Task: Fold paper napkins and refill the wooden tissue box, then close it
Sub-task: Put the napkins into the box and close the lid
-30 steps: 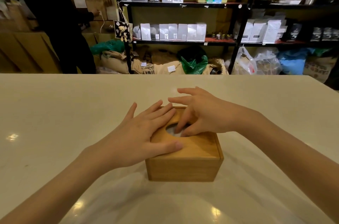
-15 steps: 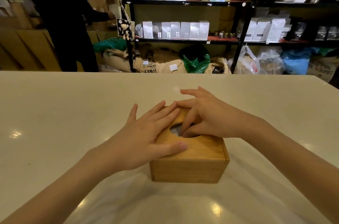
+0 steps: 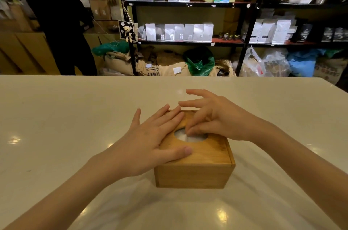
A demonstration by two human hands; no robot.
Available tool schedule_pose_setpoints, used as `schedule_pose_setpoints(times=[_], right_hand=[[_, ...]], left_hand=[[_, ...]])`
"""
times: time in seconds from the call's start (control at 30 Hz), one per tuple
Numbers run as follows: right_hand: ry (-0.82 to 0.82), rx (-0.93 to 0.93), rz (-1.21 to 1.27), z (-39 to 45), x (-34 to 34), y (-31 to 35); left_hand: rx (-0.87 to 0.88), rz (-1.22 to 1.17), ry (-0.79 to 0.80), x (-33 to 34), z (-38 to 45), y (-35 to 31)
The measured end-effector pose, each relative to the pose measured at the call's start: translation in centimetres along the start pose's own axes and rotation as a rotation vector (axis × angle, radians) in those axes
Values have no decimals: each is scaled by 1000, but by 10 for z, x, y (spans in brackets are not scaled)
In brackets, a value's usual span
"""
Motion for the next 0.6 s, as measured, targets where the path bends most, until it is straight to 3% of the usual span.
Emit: schedule_pose_setpoints(times=[0.37, 0.6], right_hand=[[-31, 155, 532, 2, -7, -3], [-118, 203, 548, 5, -12, -1]], left_hand=[[49, -188, -90, -4, 2, -3], [41, -534, -406, -16, 8, -6]])
Point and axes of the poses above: each hand's wrist, its own z-axis towards the middle knuckle, its own x-axis out of the palm, y = z × x, the point moved 2 cm from there along z, towards the middle knuckle, and after that the axes turned 4 degrees about -x, right-handed, at the moved point
